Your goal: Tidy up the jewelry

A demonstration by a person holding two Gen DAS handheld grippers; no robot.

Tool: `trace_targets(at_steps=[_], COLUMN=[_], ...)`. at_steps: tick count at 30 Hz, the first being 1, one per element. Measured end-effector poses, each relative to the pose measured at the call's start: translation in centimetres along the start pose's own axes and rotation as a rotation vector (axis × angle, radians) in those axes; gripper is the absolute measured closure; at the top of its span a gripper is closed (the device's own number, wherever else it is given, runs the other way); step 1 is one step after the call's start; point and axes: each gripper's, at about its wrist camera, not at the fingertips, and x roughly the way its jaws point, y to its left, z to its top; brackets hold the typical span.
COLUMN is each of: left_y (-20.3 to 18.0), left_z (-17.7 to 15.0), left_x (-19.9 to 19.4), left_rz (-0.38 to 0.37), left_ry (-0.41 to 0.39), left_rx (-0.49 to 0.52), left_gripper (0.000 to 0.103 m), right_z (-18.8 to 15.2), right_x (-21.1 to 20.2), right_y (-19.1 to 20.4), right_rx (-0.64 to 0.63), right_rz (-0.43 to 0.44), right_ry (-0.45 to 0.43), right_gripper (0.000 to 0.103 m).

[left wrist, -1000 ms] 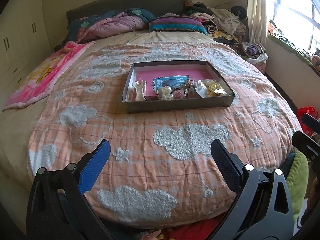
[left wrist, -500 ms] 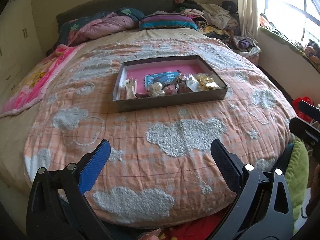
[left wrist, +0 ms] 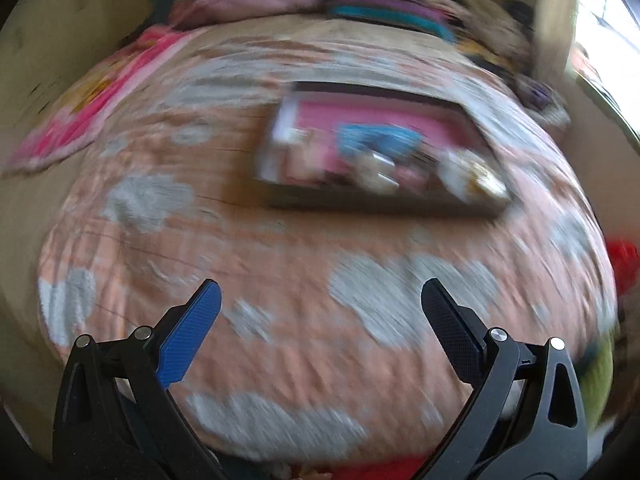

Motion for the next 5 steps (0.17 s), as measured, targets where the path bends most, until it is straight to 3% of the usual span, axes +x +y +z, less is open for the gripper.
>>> trace_targets(at_steps=[3, 5], left_y=[5.3, 9.8], left_z=[3.8, 6.4], left_x=[3.2, 6.0], left_rz=[0.111, 0.233], left_ry=[-0.021, -0.025], left_rx=[-0.158, -0.26], left_gripper=[0.009, 0.009], right_z=[1.4, 2.2], right_x=[3.2, 6.4], right_y=[-3.8, -7.0], right_rx=[0.019, 0.033], right_rz=[-0.077, -0.139], right_ry=[0.022, 0.07], right_gripper=[0.004, 0.004])
